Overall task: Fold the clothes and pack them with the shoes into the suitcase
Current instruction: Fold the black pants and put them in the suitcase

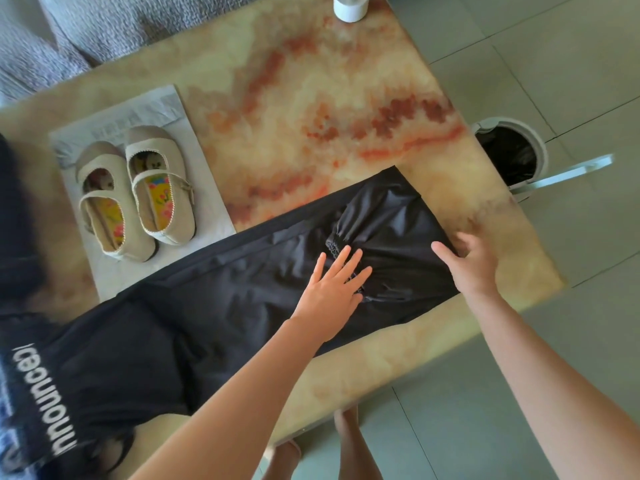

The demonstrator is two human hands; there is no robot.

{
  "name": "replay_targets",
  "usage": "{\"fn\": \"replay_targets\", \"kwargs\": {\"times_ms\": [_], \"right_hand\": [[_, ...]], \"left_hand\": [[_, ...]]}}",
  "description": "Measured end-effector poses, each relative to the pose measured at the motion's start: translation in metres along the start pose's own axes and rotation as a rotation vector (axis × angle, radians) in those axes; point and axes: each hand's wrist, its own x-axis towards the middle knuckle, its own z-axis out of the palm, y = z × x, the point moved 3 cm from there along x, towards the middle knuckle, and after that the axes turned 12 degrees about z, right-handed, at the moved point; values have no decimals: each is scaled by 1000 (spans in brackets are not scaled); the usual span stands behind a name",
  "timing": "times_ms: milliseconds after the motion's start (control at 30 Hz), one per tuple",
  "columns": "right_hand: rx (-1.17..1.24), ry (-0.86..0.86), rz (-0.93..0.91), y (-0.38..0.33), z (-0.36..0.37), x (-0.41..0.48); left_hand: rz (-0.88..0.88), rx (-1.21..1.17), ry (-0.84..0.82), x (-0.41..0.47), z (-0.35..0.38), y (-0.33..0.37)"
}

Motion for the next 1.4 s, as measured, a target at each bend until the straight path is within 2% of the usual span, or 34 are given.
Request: {"fn": "replay_targets", "kwargs": {"times_ms": [100,233,367,433,567,700,800,900,967,1067,1167,1233,1267,1333,1400], "right_hand": [[-43,-169,32,-8,1,1],[146,-228,9,-19,-11,-18],[207,-242,-92,-32,-17,-60],[265,-269,-125,-43,-15,-91],[342,-315,-217,-60,10,-144],[274,-344,-337,-59,59,-192],[104,-311,-458,-46,107,-221],[-147,-435,-432,-26,152,-247],[-167,-492,-386,-12,168,-258],[-59,-406,-370,-1,163,-252],[-79,-107,-411,6,138,-220],[-85,63,-357,12,121,-190],[-59,82,-275,18,116,-175],[48,11,-50,33,111,-149],[60,-43,61,40,110,-140]], "left_hand": [[-74,-58,52,-5,-3,0],[-96,-179,-56,-14,3,-5],[-289,-820,97,-19,-5,-15],[-345,-1040,155,-24,-11,-14],[-565,-1595,416,-49,-22,-24],[-694,-1727,622,-89,-23,-48],[-759,-1806,757,-119,-25,-66],[-949,-1673,882,-143,-15,-85],[-1053,-1429,877,-157,-3,-96],[-942,-1201,747,-163,9,-102],[-779,-999,599,-157,10,-98],[-667,-791,585,-147,4,-102],[-619,-701,577,-139,0,-107],[-552,-565,541,-118,-12,-119],[-543,-491,488,-97,-25,-134]]}}
